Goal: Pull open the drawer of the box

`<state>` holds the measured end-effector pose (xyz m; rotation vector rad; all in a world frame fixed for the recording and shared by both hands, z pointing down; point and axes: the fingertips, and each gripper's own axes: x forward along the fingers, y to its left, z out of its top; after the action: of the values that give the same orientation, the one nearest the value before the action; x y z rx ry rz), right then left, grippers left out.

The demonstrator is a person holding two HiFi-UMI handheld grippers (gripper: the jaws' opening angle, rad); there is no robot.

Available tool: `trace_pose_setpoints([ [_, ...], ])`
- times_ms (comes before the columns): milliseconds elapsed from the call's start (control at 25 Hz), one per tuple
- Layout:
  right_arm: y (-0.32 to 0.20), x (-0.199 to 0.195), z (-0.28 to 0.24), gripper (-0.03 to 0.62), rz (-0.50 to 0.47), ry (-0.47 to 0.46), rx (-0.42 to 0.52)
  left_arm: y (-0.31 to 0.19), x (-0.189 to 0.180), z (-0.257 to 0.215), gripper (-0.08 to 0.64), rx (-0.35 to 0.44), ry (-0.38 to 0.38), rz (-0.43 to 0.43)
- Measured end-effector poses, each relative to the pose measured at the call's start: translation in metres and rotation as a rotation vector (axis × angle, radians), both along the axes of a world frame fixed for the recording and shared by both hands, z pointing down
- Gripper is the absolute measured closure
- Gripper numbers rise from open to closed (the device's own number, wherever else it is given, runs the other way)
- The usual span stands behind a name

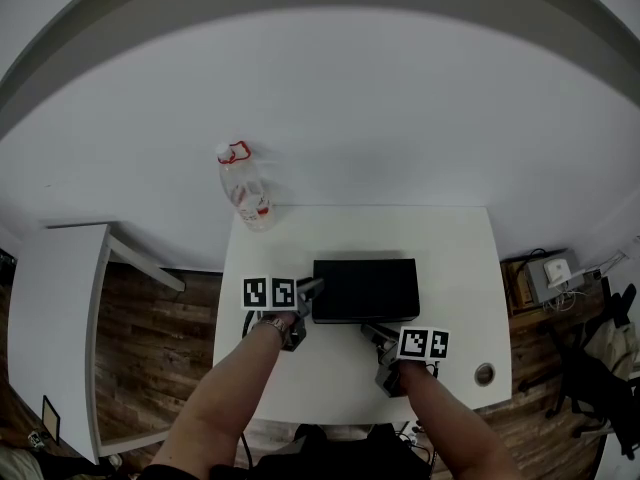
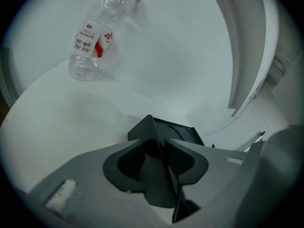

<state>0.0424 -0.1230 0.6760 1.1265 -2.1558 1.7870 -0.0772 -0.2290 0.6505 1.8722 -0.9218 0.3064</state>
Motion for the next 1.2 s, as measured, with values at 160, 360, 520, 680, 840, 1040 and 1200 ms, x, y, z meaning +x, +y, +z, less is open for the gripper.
trace_pose_setpoints([
  [160, -0.005, -0.006, 0.003, 0.486, -0.001, -0.010, -0.010, 0.000, 0.001, 0.001, 0.422, -0.004, -0.002, 0.003],
  [360, -0.006, -0.005, 0.007, 0.505, 0.012, -0.034, -0.023, 0.000, 0.000, 0.001, 0.422, -0.006, -0.001, 0.005],
  [520, -0.006, -0.006, 0.005, 0.522, 0.016, -0.041, -0.005, 0.000, 0.000, 0.001, 0.420, -0.008, 0.001, 0.006],
  [680, -0.003, -0.006, 0.004, 0.522, 0.023, -0.038, -0.006, 0.000, 0.000, 0.000, 0.420, -0.003, 0.004, -0.004],
  [840, 0.005, -0.007, 0.004, 0.522, 0.015, -0.034, -0.010, 0.000, 0.000, 0.001, 0.420, -0.003, -0.001, -0.010],
  [1040, 0.020, -0.008, 0.003, 0.522, 0.011, -0.036, -0.022, 0.000, -0.001, 0.000, 0.420, -0.001, 0.001, -0.014],
  [1200, 0.034, -0.008, 0.002, 0.522, 0.013, -0.047, -0.025, 0.000, -0.001, 0.001, 0.420, 0.001, 0.000, -0.019],
])
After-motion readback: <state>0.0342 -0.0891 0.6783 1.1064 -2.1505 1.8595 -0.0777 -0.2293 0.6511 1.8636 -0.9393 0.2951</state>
